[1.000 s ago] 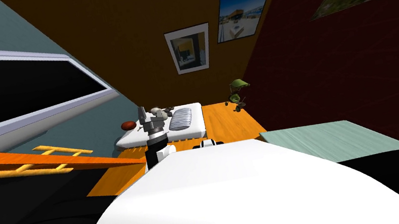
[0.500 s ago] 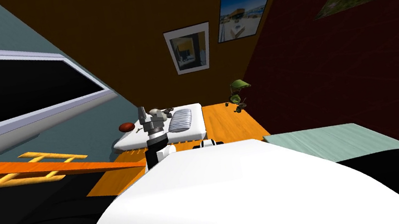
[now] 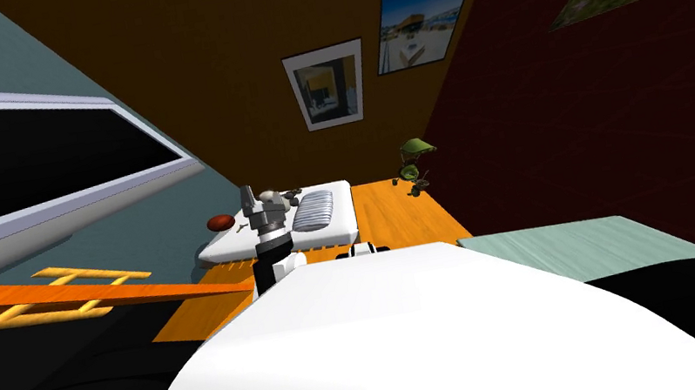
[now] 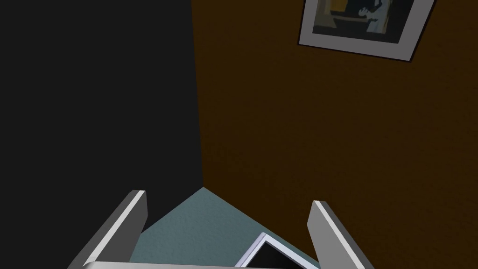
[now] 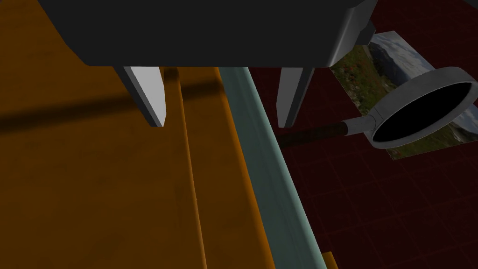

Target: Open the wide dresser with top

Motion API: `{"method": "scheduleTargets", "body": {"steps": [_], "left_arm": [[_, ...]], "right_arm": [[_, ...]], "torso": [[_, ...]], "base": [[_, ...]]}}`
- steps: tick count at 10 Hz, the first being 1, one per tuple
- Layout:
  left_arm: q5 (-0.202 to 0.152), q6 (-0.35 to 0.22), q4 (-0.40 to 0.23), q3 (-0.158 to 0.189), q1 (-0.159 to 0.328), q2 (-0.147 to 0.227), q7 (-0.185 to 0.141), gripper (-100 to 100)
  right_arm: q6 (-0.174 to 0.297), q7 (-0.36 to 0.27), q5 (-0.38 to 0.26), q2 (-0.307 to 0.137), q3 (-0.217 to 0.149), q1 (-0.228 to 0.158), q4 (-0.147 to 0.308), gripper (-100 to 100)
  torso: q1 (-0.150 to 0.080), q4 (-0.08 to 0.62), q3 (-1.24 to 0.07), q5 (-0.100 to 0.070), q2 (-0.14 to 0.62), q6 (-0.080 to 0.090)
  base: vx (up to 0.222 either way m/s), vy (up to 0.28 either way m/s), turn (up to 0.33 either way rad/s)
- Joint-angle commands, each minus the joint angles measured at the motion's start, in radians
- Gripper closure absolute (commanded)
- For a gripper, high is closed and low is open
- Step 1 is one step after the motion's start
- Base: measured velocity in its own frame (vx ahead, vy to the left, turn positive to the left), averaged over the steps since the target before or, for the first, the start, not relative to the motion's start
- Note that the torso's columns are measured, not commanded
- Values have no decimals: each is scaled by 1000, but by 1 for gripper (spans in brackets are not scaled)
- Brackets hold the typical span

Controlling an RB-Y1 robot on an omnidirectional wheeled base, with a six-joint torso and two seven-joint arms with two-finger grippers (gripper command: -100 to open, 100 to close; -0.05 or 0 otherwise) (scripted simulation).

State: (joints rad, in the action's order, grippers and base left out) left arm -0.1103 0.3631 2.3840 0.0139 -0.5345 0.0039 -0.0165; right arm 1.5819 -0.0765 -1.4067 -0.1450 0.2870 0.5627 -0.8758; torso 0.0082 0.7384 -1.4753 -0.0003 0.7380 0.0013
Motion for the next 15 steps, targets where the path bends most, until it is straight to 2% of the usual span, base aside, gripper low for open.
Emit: {"method": "scheduleTargets", "body": {"steps": [1, 2, 3, 4, 7, 8, 9, 13, 14, 15], "left_arm": [[0, 0, 0, 0, 0, 0, 0, 0], [0, 0, 0, 0, 0, 0, 0, 0], [0, 0, 0, 0, 0, 0, 0, 0], [0, 0, 0, 0, 0, 0, 0, 0], [0, 0, 0, 0, 0, 0, 0, 0], [0, 0, 0, 0, 0, 0, 0, 0], [0, 0, 0, 0, 0, 0, 0, 0], [0, 0, 0, 0, 0, 0, 0, 0], [0, 0, 0, 0, 0, 0, 0, 0], [0, 0, 0, 0, 0, 0, 0, 0]], "right_arm": [[23, -7, -18, 23, 15, 26, -31, 100], [37, -10, -30, 34, 24, 42, -47, 100], [17, -11, -22, 28, 22, 33, -43, 100], [20, -25, -51, 41, 23, 42, -57, 100], [29, -41, -88, 51, 20, 52, -72, 100], [14, -36, -76, 52, 24, 45, -65, 100], [26, -39, -81, 60, 34, 47, -66, 100], [66, -45, -91, 68, 53, 52, -71, 100], [-4, -76, -136, 61, 13, 11, -87, -100], [-24, -76, -136, 61, 13, 11, -87, -100]], "torso": [[3, 0, -1, 2, 0, 0], [6, -1, -4, 9, 1, 0], [6, -2, -6, 11, 0, 0], [-2, -2, -7, 11, 0, -1], [4, -2, -7, 11, 0, 1], [3, -2, -8, 12, 0, 1], [-2, -2, -7, 11, 0, -1], [5, -2, -6, 11, 1, 0], [5, -2, -7, 12, 0, 1], [-3, -2, -5, 6, -2, 0]], "base": [[25, 196, -17], [27, 208, -14], [12, 101, -15], [-8, 131, -114], [23, 183, -91], [13, 81, -29], [2, 108, -14], [-12, 185, -14], [1, 152, -365], [1, 61, -309]]}}
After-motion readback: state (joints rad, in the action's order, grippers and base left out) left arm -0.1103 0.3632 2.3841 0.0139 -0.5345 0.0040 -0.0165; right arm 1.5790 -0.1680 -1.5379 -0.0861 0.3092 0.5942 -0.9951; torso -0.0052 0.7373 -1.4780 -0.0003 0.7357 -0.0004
